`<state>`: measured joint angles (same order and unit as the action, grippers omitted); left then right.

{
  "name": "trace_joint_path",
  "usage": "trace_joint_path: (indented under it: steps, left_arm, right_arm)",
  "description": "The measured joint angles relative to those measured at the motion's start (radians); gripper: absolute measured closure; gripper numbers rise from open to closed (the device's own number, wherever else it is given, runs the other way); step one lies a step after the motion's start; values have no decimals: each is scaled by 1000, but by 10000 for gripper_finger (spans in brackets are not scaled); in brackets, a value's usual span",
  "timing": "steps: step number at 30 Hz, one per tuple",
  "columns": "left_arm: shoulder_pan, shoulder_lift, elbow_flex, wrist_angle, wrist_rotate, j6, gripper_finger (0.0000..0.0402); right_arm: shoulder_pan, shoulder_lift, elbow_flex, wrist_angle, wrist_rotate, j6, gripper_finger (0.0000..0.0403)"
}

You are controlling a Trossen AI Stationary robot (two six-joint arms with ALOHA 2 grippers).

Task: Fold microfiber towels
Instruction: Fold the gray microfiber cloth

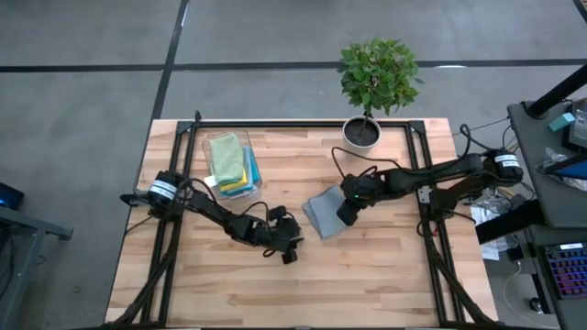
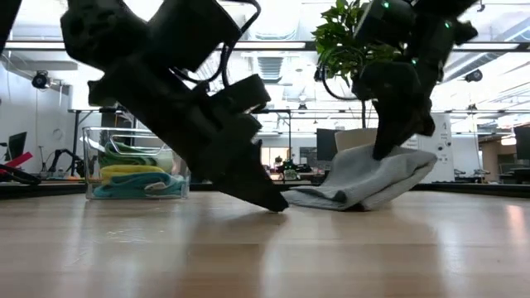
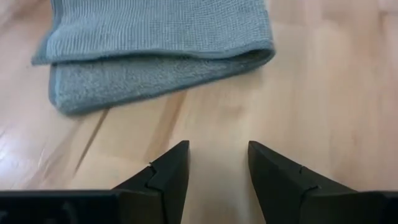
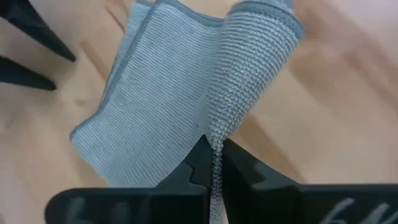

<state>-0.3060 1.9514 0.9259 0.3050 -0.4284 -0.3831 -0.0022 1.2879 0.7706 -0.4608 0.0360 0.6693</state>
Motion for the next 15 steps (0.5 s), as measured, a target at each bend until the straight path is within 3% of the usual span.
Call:
trace_joint_path:
  steps: [4, 15]
  left_arm:
    - [20, 42, 6, 137, -4, 27, 252]
    - [83, 136, 45, 236, -7, 50, 252]
  right_arm:
    - [18, 46, 97, -138, 61, -10, 392]
    - [92, 309, 379, -342, 126, -57, 392]
